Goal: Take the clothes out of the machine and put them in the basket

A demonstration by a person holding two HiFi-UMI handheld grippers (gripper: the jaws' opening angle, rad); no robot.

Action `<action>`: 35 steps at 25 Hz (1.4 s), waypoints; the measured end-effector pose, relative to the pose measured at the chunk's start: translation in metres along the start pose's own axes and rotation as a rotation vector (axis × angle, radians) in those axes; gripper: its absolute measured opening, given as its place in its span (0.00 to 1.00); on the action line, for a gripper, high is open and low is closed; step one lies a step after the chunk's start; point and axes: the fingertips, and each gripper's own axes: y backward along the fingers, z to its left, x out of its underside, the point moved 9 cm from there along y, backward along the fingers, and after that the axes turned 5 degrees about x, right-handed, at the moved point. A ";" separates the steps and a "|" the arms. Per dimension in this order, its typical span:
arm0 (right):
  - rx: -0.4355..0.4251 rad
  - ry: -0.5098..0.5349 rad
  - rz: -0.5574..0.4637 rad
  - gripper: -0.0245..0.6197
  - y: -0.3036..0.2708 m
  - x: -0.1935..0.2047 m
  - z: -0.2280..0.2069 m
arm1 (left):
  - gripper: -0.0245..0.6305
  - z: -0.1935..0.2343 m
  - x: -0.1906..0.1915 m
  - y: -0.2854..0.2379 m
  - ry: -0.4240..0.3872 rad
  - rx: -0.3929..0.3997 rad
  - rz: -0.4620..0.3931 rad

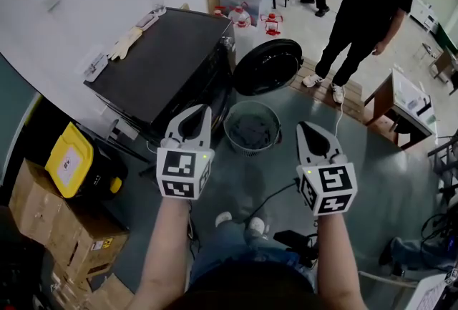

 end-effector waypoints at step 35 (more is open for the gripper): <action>0.106 0.170 -0.336 0.04 0.037 -0.123 -0.005 | 0.04 0.024 -0.125 0.028 -0.187 -0.027 -0.306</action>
